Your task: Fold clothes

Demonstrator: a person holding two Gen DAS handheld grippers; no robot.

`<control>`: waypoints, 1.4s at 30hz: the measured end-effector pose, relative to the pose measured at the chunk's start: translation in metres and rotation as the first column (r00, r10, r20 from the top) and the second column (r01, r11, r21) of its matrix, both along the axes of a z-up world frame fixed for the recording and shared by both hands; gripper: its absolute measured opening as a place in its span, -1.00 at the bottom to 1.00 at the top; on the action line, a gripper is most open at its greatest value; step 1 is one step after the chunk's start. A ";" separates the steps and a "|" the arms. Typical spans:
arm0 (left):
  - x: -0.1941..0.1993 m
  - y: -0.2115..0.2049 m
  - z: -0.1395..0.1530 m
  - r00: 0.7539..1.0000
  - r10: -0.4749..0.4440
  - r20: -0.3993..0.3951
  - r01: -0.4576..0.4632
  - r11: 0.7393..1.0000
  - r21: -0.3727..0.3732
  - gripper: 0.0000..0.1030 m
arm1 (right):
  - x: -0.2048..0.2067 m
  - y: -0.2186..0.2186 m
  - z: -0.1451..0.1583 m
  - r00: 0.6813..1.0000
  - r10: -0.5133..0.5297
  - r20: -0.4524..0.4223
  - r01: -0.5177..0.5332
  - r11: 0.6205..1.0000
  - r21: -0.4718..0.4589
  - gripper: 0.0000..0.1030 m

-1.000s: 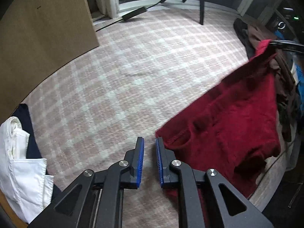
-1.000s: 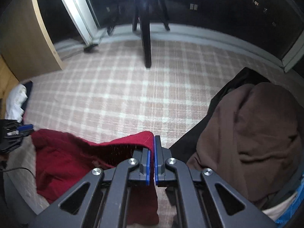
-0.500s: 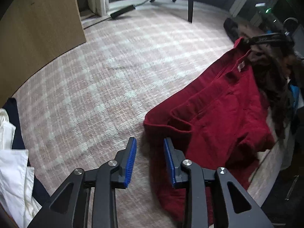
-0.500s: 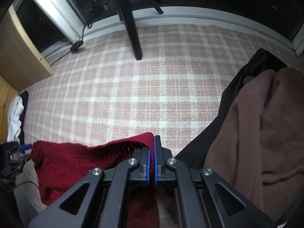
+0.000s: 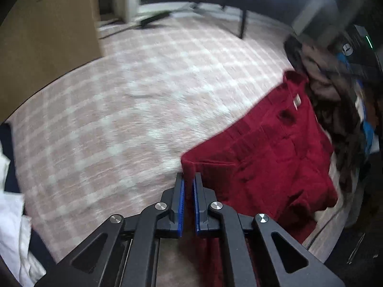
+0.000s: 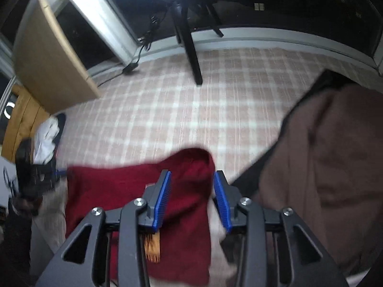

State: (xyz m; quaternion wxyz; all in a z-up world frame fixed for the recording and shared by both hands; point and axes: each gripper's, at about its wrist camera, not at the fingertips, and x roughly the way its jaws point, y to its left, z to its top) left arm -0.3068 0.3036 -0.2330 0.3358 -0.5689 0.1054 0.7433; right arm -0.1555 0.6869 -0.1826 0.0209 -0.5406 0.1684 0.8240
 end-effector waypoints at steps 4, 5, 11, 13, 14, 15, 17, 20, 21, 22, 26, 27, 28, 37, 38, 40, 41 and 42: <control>-0.002 -0.018 0.008 0.999 0.044 0.004 -0.044 0.999 0.022 -0.89 | 0.030 -0.033 -0.033 0.988 0.076 0.135 -0.087 0.993 0.079 -0.29; -0.004 -0.019 0.008 0.999 0.045 0.002 -0.045 0.999 0.019 -0.89 | 0.036 -0.040 -0.044 0.981 0.091 0.170 -0.107 0.990 0.092 -0.29; -0.002 -0.010 0.009 0.999 0.034 -0.018 -0.034 0.999 0.016 -0.89 | 0.051 -0.067 -0.073 0.964 0.131 0.231 -0.166 0.977 0.137 -0.29; -0.002 -0.010 0.011 0.999 0.030 -0.023 -0.029 0.999 0.013 -0.89 | 0.051 -0.071 -0.072 0.963 0.146 0.228 -0.186 0.969 0.163 -0.42; -0.001 -0.011 0.012 0.999 0.028 -0.026 -0.028 1.000 0.012 -0.89 | 0.051 -0.069 -0.071 0.962 0.146 0.229 -0.185 0.970 0.159 -0.86; -0.001 -0.011 0.013 0.999 0.027 -0.028 -0.026 1.000 0.011 -0.89 | 0.052 -0.066 -0.068 0.962 0.141 0.233 -0.178 0.973 0.145 -0.95; -0.001 -0.012 0.014 0.999 0.025 -0.032 -0.024 1.000 0.010 -0.89 | 0.054 -0.057 -0.055 0.971 0.108 0.211 -0.142 0.978 0.152 -0.96; -0.001 -0.013 0.012 0.999 0.030 -0.030 -0.030 0.999 0.013 -0.89 | 0.048 -0.039 -0.026 0.991 0.040 0.127 -0.059 0.987 0.147 -0.78; -0.001 -0.013 0.011 0.999 0.033 -0.027 -0.032 0.999 0.013 -0.89 | 0.041 -0.035 -0.020 0.994 0.028 0.105 -0.043 0.990 0.138 -0.61; -0.001 -0.013 0.010 0.999 0.035 -0.024 -0.035 0.999 0.012 -0.89 | 0.033 -0.033 -0.016 0.997 0.022 0.080 -0.033 0.989 0.141 -0.24; 0.000 -0.010 0.006 0.999 0.034 -0.022 -0.034 0.999 0.003 -0.89 | -0.005 -0.032 -0.013 0.998 0.051 0.027 -0.056 0.970 0.237 -0.01; 0.000 -0.010 0.006 0.999 0.031 -0.023 -0.031 0.999 0.004 -0.89 | -0.013 -0.031 -0.014 0.997 0.074 0.022 -0.077 0.969 0.236 -0.01; 0.000 -0.010 0.005 0.999 0.031 -0.023 -0.031 1.000 0.003 -0.89 | -0.022 -0.032 -0.019 0.995 0.096 0.031 -0.101 0.964 0.245 -0.01; 0.003 -0.018 0.015 0.997 0.072 -0.031 -0.071 0.996 0.048 -0.89 | -0.044 -0.042 -0.037 0.974 0.214 0.075 -0.226 0.946 0.231 -0.88; 0.005 -0.022 0.022 0.996 0.078 -0.038 -0.075 0.995 0.066 -0.89 | -0.035 -0.041 -0.024 0.966 0.253 0.043 -0.257 0.941 0.220 -0.88; 0.014 -0.030 0.040 0.994 0.085 -0.068 -0.078 0.993 0.091 -0.89 | -0.013 -0.037 0.008 0.965 0.261 -0.024 -0.252 0.947 0.199 -0.88; 0.021 -0.035 0.052 0.992 0.086 -0.091 -0.077 0.992 0.097 -0.89 | -0.002 -0.034 0.026 0.964 0.260 -0.059 -0.244 0.950 0.193 -0.89; 0.027 -0.040 0.063 0.990 0.088 -0.114 -0.076 0.992 0.104 -0.89 | 0.011 -0.031 0.045 0.963 0.252 -0.098 -0.230 0.954 0.191 -0.89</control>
